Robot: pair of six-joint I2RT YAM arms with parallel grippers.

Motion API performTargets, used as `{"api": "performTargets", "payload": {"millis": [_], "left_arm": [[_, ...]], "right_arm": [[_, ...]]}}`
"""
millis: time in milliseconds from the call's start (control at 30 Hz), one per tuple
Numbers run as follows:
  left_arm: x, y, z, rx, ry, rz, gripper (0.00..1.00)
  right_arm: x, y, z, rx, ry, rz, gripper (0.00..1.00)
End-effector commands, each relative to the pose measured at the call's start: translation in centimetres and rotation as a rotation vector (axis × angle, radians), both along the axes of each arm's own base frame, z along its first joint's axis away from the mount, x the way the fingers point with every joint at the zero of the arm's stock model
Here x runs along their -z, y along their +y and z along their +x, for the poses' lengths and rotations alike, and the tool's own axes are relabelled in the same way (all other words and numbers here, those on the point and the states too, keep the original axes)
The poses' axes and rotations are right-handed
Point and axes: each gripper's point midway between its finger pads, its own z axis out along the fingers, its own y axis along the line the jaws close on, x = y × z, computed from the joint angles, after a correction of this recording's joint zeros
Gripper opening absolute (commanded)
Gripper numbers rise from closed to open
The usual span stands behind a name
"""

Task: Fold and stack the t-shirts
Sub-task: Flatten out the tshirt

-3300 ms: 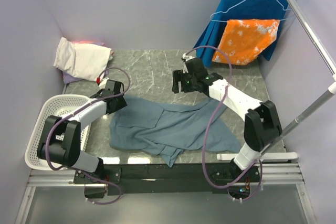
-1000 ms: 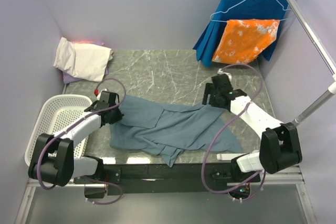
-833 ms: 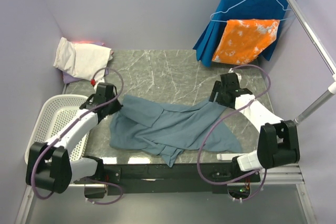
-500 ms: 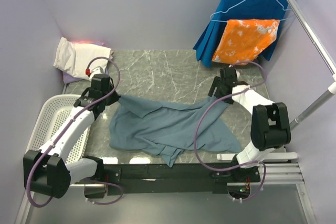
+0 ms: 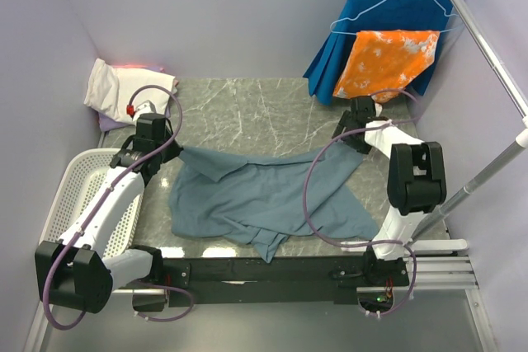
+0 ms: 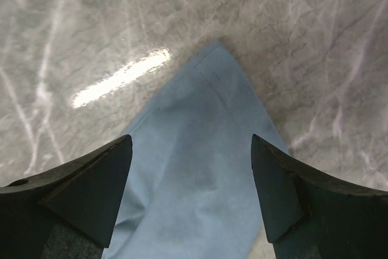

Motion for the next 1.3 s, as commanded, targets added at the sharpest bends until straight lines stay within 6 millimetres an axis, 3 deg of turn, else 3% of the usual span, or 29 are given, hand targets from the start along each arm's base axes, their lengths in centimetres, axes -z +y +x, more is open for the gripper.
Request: {"api": "performTargets", "payload": {"millis": [0,333,400,500,567,833,1267], "left_arm": [[-2.6,0.3,0.8,0.001,-0.070,0.006,0.01],[-2.7,0.1,1.1,0.013,-0.071,0.005,0.01],[-2.8,0.2,1.2,0.013,-0.073,0.005,0.01],[-2.6,0.2,1.3,0.013,-0.071,0.007,0.01],[-2.2,0.1,1.3,0.017,-0.061,0.004,0.01],[-2.0,0.2,1.4,0.018,-0.052,0.005,0.01],[-0.8,0.3,0.8,0.015,-0.015,0.006,0.01]], "right_arm": [[0.0,0.1,1.5,0.005,-0.013,0.017,0.84],[0.1,0.8,4.3,-0.021,-0.008,0.041,0.80],[0.2,0.9,4.5,-0.027,-0.008,0.049,0.75],[0.6,1.1,5.0,-0.039,0.007,0.056,0.60],[0.6,1.3,5.2,-0.052,0.018,0.060,0.57],[1.2,1.2,3.7,-0.046,0.059,0.057,0.71],[2.7,0.2,1.1,-0.042,0.208,-0.002,0.66]]}}
